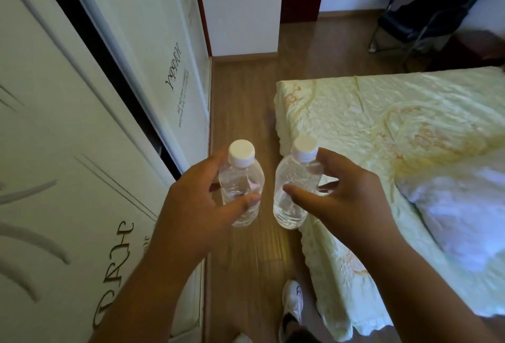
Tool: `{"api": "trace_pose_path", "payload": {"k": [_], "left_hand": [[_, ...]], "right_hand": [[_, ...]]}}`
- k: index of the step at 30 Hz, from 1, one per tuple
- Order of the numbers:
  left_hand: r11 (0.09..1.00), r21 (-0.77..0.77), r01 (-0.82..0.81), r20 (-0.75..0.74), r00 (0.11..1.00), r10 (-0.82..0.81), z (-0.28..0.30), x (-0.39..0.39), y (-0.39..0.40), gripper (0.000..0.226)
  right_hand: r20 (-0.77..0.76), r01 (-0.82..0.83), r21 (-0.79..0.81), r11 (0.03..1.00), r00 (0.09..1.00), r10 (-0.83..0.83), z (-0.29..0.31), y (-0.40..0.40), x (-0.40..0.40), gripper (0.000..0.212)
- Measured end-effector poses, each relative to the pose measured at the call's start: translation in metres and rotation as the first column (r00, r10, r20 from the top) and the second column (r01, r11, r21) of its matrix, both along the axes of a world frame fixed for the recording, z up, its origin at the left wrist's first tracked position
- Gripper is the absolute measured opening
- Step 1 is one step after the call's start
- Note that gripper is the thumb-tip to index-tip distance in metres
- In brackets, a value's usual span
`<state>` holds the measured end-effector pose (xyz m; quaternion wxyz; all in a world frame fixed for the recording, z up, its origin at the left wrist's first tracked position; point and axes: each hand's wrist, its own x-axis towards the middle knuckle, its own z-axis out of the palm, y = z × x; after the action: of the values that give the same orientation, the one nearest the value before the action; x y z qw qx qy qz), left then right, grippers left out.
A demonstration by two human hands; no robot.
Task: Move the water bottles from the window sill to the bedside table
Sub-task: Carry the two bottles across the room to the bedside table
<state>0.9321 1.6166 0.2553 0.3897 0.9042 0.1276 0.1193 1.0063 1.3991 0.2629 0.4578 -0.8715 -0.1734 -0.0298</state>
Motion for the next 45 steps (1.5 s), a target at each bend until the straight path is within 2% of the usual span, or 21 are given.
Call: {"api": "trace_pose_path", "payload": {"k": [10,18,25,36,45], "left_hand": [[0.998,0.046,-0.053,0.019,0.998,0.052,0.012,0.095,0.006,0.075],[0.997,0.006,-0.075,0.061,0.995,0.075,0.024,0.156,-0.005,0.074],[0.997,-0.004,-0.073,0.067,0.995,0.073,0.017,0.204,0.003,0.074],[0.998,-0.042,0.037,0.049,0.998,-0.035,0.001,0.310,0.073,0.075],[0.989,-0.021,0.144,0.083,0.986,-0.142,0.012,0.386,0.140,0.069]], "right_hand": [[-0.026,-0.068,0.015,0.998,0.997,0.068,0.008,0.011,0.109,0.069],[-0.011,-0.154,0.008,0.988,0.988,0.154,0.024,0.016,0.188,0.067],[-0.020,-0.163,-0.020,0.986,0.986,0.163,0.024,0.024,0.236,0.071],[-0.045,-0.075,-0.109,0.991,0.997,0.070,0.018,0.083,0.313,0.073],[-0.014,0.028,-0.079,0.997,0.999,-0.030,0.020,0.148,0.363,0.072]]}}
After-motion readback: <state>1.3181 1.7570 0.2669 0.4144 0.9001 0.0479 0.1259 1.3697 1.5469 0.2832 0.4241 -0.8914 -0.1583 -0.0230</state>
